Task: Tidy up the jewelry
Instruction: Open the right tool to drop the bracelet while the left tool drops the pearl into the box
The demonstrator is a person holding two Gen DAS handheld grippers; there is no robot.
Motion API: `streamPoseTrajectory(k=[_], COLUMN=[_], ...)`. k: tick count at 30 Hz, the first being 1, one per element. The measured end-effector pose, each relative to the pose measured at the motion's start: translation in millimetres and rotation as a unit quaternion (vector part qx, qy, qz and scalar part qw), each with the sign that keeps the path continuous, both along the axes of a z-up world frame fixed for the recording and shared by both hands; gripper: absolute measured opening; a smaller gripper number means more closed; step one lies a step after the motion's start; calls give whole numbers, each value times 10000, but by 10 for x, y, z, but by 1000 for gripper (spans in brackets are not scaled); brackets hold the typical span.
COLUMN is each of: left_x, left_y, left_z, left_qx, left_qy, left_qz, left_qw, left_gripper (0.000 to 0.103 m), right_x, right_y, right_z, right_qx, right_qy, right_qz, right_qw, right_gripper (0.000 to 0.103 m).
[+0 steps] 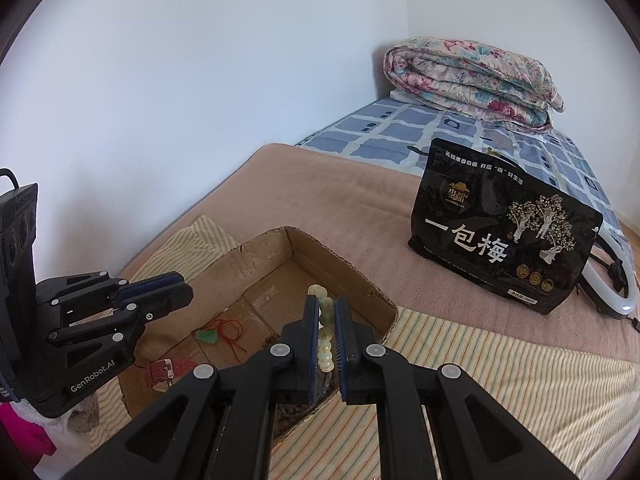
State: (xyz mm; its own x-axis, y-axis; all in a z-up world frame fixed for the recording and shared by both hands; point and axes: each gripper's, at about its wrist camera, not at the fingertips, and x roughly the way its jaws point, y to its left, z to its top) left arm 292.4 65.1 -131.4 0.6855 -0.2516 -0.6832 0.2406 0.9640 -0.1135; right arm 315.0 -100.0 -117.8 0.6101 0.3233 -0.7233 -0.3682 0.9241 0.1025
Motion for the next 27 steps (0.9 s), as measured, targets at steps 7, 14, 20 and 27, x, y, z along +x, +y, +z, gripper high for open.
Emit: streamPoseTrajectory(k=[7,14,20,27], left_x=[39,53,36,-6], left_y=[27,36,23,-5], left_z=[-35,-50,-64,-73], left_qx=[-3,-4,8,99], left_qy=[50,91,108,149], left_qz=[37,57,56,60], left_qw=[10000,9999,9999,9998], left_gripper=[7,7,7,7], right_x=[76,85,72,19], right_y=[6,-1,22,-16], right_z=[-64,-94,-82,-39], right_qx=[30,77,57,57], right_qy=[76,142,111,51], right_qz=[-21,-22,14,-61], right_qw=[10000,9999,9999,10000], right_gripper=[5,5,9,27])
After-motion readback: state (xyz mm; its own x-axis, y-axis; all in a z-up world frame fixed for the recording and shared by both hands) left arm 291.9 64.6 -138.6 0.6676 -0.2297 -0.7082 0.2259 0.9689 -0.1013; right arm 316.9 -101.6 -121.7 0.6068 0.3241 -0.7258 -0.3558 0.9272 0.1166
